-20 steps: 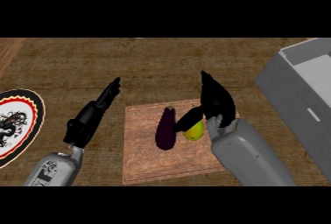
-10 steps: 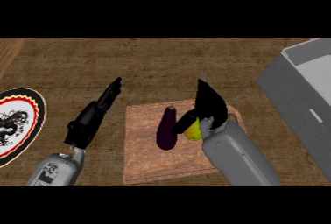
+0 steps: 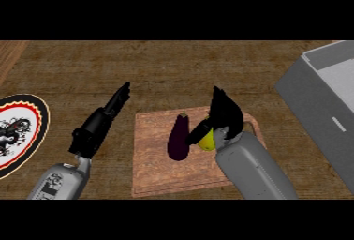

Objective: Pick the pear from the cutting board and place it in the cardboard box

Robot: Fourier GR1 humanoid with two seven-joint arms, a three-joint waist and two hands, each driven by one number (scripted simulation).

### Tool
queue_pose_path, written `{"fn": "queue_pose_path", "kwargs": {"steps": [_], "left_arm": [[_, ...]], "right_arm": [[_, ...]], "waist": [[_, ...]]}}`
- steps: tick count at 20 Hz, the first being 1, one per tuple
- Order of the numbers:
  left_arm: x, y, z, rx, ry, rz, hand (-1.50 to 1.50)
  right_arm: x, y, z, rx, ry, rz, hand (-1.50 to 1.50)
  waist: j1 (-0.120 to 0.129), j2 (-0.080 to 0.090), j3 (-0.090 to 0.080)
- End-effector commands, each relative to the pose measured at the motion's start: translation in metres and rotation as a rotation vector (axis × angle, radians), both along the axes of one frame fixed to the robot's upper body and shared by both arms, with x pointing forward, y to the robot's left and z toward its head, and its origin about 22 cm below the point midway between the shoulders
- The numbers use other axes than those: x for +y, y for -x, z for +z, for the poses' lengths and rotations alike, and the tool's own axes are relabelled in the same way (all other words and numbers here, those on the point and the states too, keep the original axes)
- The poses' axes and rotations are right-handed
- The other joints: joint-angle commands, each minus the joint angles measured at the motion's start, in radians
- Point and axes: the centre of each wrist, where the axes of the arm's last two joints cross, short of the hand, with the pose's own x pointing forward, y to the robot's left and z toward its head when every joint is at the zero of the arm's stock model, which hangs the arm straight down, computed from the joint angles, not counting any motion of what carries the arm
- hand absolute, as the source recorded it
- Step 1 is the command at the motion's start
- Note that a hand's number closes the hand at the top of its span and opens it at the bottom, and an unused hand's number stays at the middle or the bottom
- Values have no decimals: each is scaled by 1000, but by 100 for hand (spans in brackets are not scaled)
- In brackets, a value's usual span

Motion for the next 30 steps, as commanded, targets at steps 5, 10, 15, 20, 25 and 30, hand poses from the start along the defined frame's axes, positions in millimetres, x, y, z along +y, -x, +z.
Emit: {"fn": "queue_pose_path", "kwargs": {"steps": [5, 10, 15, 20, 25, 30], "left_arm": [[-12, 3, -3, 2, 1, -11, 0], [-1, -5, 12, 5, 5, -6, 0], [-9, -7, 3, -3, -1, -7, 0], [5, 10, -9, 0, 0, -18, 0], [3, 2, -5, 7, -8, -8, 0], [0, -1, -3, -3, 0, 4, 0]], "right_arm": [[1, 0, -13, 201, 41, -102, -150], [3, 12, -31, 217, 41, -105, -150], [18, 5, -16, 215, 32, -103, -150], [8, 5, -31, 250, 59, -105, -150], [3, 11, -64, 285, 115, -105, -150], [7, 10, -60, 286, 83, -86, 150]], "waist": [[1, 1, 0], [-1, 0, 0], [8, 2, 0], [7, 0, 0], [8, 3, 0], [10, 2, 0]]}}
